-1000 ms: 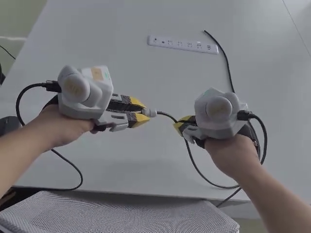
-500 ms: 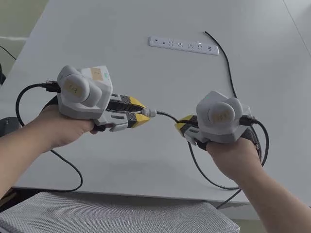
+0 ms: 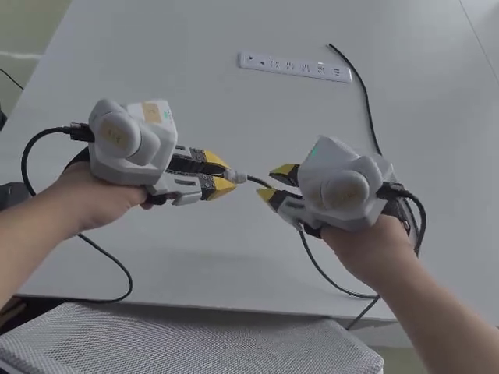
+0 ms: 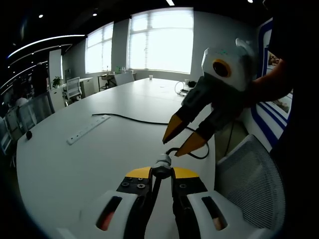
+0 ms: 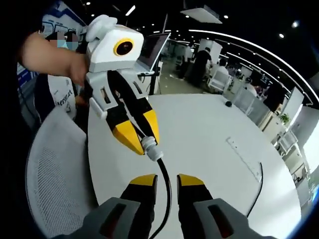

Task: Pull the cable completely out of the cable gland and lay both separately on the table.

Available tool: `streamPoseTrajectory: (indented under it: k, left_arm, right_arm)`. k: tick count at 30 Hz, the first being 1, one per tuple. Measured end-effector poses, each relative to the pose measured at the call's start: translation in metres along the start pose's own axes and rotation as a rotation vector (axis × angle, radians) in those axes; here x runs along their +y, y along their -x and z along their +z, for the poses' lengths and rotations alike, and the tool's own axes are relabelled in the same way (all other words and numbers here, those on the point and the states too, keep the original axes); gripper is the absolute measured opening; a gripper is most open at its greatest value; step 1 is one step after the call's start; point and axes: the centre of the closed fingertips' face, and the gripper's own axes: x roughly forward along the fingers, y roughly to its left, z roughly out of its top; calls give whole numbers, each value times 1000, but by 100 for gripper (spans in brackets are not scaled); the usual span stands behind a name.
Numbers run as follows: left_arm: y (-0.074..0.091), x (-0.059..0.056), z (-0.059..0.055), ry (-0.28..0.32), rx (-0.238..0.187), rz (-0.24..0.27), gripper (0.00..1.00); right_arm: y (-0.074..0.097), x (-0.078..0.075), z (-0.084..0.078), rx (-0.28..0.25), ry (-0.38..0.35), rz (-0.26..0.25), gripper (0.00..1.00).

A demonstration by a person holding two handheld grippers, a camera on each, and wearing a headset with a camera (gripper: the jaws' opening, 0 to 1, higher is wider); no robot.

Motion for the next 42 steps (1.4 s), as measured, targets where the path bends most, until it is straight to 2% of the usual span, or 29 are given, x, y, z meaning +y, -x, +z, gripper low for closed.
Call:
streamPoseTrajectory:
  k: [1,4,6,11,15,19,21,25,26,29,32,36,38,42]
  left_arm:
    - [0,0,0,-1,0,-1,15]
    - [-1,-1,1,7,-2,-6,15]
    - [-1,-1,1,10,-2,-6,15]
    - [-2,-2,2,10,-3,-8,15]
    - [-3,-3,1,11,-2,-11,15]
    - [-3,-2,1,12,-1,-13,15]
    - [-3,-1,3,15,-8,-11,15]
    - [-4,0,4,10,-10,-12,15]
    - [-4,0,4,9,-10,-12,15]
    - [-4,1,4,9,-10,-9,15]
    - [-4,0,5,9,-12,-10,15]
    - [-3,0,5,4,-9,-12,15]
    - [-3,-2,5,-2,-7,-13,15]
    - [-3,-5,6,0,-12,-15,15]
  right_arm:
    - [-2,0,2,15,32,0,11]
    - [-11,6,4,10,31,40,14]
    - [-13,7,2,31,84,49,12]
    - [-13,4,0,36,100,46,7]
    - [-14,6,-1,37,107,66,1]
    - [-14,6,-2,40,103,52,0]
    - [-14,3,-2,30,35,41,0]
    - [-13,0,-7,39,-20,38,0]
    - [-13,-2,-9,43,-53,31,0]
    - [-12,-7,-17,57,-90,21,0]
    - [-9,-14,-30,81,-175,-2,0]
    - [-9,-13,-40,96,-265,7,0]
    - [-8,-10,-44,105,-358,17,0]
    - [-9,-10,-54,123,-433,8,0]
